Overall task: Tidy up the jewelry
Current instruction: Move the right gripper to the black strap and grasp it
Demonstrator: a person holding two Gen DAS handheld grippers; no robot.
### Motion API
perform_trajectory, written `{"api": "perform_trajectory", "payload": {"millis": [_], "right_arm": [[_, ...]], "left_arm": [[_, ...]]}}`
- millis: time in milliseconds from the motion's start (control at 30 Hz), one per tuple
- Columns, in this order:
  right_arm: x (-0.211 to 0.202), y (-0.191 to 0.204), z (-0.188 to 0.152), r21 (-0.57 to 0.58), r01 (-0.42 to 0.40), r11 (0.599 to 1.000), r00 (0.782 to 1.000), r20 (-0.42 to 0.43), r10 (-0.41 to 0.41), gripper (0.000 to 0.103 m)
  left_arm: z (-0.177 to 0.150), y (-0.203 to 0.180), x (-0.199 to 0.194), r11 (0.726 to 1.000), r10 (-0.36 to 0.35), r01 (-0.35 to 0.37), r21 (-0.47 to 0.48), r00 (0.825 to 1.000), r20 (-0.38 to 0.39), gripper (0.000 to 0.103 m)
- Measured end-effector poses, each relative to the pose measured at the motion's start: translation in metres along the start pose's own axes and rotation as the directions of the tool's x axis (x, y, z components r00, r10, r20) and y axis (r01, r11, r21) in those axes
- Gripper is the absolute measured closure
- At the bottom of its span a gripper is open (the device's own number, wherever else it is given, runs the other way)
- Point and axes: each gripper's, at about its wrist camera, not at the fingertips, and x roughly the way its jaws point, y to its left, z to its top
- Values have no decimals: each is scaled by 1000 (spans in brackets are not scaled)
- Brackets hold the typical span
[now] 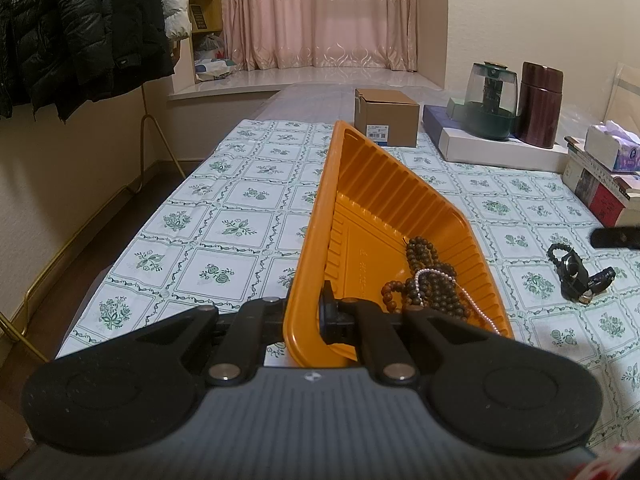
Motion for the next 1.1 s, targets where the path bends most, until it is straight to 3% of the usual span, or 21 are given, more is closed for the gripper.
{"api": "perform_trajectory", "payload": {"millis": [200,367,700,867,1000,1100], "right_arm": [[-19,-31,-24,42,95,995,995,0,-95,91],[-31,-53,-44,49,181,982,984,-18,-180,60],[-25,-86,-59,45,285,957,958,-46,-283,55],[-4,-98,-56,-50,337,940,938,-69,-340,49],[16,-111,-55,-115,339,934,930,-106,-351,49],[29,-117,-54,-164,305,938,938,-119,-326,50]], "left_arm": [[0,-1,0,1000,0,0,3,1000,-1,97],[0,-1,0,1000,0,0,5,1000,0,97],[0,-1,-1,1000,0,0,6,1000,-1,97],[1,-1,-1,1000,2,-2,10,1000,0,97],[1,0,-1,1000,3,-3,11,1000,0,97],[2,0,-1,1000,5,-5,9,1000,-3,97]]}}
